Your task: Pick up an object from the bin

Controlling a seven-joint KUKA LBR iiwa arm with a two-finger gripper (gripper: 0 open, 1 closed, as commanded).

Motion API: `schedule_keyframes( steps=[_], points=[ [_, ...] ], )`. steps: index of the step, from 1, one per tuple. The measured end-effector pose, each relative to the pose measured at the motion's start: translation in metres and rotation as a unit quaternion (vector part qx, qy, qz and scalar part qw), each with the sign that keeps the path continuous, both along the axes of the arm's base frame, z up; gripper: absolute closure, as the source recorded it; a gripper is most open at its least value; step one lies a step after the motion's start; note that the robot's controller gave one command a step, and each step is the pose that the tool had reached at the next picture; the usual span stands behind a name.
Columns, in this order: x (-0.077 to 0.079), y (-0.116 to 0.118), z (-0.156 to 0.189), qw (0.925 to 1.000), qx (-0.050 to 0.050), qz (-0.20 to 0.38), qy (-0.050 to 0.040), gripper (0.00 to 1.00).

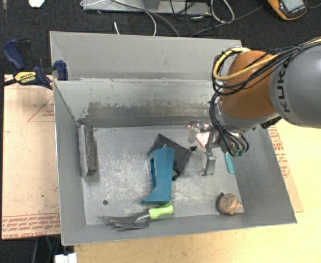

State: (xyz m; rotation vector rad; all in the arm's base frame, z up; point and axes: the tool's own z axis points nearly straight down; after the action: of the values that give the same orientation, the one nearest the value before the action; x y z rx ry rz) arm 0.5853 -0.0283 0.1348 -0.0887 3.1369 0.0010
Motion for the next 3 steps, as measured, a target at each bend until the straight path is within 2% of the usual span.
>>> schedule_keyframes(
  steps=[1, 2, 3],
  points=[
    [-0.022, 0.008, -0.019, 0.9974, -0.001, 0.072, -0.0032, 0.00],
    [-0.016, 0.013, -0.004, 0.9997, 0.001, 0.026, 0.0001, 0.00],
    [0.000, -0.008, 0.010, 1.0000, 0.001, -0.007, -0.0031, 0.00]
  ],
)
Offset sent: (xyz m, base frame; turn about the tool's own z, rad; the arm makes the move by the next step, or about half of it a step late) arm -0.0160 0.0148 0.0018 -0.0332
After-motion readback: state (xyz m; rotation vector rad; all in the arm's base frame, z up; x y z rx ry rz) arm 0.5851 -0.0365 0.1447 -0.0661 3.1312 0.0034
